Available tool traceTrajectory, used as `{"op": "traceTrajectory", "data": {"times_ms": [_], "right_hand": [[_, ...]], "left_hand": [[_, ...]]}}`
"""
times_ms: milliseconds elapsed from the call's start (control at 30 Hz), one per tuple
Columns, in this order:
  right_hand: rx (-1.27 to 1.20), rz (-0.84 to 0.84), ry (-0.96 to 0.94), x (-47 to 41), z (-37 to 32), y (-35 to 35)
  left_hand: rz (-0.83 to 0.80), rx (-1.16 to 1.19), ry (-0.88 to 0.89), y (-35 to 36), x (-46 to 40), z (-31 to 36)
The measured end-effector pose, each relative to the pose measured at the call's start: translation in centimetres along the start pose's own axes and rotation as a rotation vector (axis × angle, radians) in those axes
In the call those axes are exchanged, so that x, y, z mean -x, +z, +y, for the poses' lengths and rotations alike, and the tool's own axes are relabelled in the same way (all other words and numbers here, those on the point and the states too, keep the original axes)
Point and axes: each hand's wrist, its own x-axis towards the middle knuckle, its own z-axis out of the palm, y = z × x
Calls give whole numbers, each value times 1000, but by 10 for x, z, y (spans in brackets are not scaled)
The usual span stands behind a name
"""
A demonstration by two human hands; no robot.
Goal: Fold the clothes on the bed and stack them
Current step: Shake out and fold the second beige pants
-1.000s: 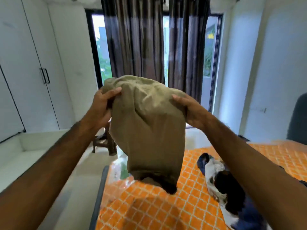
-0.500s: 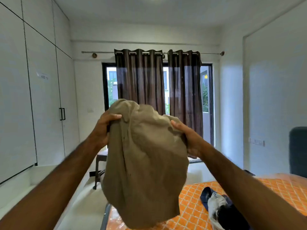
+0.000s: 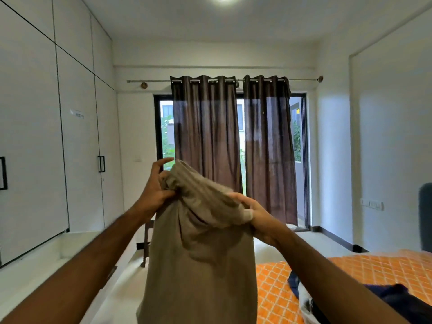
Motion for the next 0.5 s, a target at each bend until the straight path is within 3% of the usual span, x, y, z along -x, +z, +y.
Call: {"op": "traceTrajectory", "data": {"times_ms": [133,200,367,500], "right_hand": [[97,138,-16,-9,3,8],[126,161,-133,-12,-4,7],[512,127,-584,3,-42,9],[489,116,-641,6,-56,0]], "left_hand": [[224,26,-139,10,12,-6],[304,103,-202,4,7,1],[-70,-70,84,-27,9,35],[-265,-101,176,-36,21,75]]}}
